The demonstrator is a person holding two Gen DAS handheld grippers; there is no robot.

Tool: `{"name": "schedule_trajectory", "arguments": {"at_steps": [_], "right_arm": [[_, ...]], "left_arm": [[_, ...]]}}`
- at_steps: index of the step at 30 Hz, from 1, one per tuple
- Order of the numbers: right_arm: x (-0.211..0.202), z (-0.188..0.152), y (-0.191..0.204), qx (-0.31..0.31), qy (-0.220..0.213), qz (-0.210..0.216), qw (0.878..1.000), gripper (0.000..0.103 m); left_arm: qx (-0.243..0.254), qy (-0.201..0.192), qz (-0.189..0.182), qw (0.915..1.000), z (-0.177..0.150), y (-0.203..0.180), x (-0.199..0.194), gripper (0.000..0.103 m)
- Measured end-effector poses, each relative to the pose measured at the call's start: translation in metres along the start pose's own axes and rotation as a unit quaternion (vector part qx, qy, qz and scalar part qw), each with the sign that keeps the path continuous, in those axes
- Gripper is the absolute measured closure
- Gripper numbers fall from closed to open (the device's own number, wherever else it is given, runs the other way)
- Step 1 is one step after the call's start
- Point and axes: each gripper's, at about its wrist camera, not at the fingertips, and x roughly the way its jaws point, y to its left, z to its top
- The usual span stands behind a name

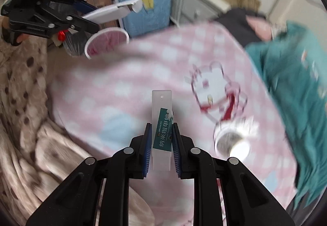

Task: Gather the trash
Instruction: 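Carry the white box and packet over the wastebasket with both tools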

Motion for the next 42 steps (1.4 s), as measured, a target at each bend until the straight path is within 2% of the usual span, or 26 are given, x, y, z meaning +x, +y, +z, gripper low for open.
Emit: {"name": "schedule_trajectory", "arguments": {"at_steps": [4,8,14,21,25,27,33,34,36,37,38,42], "right_arm": [[-0.005,0.038,0.03,-0.015,-0.031,-0.003,0.999,0.085],[0.005,0.082,0.059,-0.029,-0.05,0.023,0.998,0.085],[0.043,0.151,0.103,-0.055,-0.063,0.056,0.995,0.085],[0.101,0.228,0.153,-0.079,-0.063,0.088,0.991,0.085],[0.129,0.259,0.165,-0.065,-0.065,0.098,0.991,0.085],[0.143,0.271,0.17,-0.059,-0.062,0.097,0.992,0.085],[0.17,0.294,0.177,-0.056,-0.057,0.103,0.991,0.085],[0.173,0.295,0.177,-0.057,-0.055,0.102,0.992,0.085],[0.178,0.298,0.176,-0.056,-0.05,0.098,0.992,0.085],[0.179,0.298,0.175,-0.055,-0.047,0.098,0.993,0.085],[0.182,0.299,0.175,-0.055,-0.045,0.097,0.993,0.085],[0.192,0.303,0.178,-0.053,-0.036,0.101,0.993,0.085]], "left_arm": [[-0.023,-0.022,0.008,0.9995,-0.016,0.037,-0.033,0.071],[-0.048,-0.038,0.038,0.9974,-0.041,0.086,-0.062,0.071],[-0.105,-0.037,0.049,0.9925,-0.093,0.17,-0.073,0.071],[-0.194,-0.012,0.024,0.9806,-0.162,0.256,-0.043,0.071],[-0.236,0.003,0.011,0.9716,-0.191,0.291,-0.011,0.071],[-0.253,0.008,0.006,0.9675,-0.2,0.306,0.006,0.071],[-0.262,0.02,-0.002,0.9649,-0.206,0.336,0.051,0.069],[-0.262,0.023,0.0,0.9648,-0.207,0.34,0.059,0.065],[-0.263,0.034,0.017,0.9641,-0.211,0.346,0.072,0.023],[-0.265,0.036,0.028,0.963,-0.214,0.349,0.076,0.015],[-0.269,0.036,0.039,0.9617,-0.217,0.35,0.078,0.011],[-0.296,0.043,0.089,0.95,-0.234,0.35,0.066,0.008]]}}
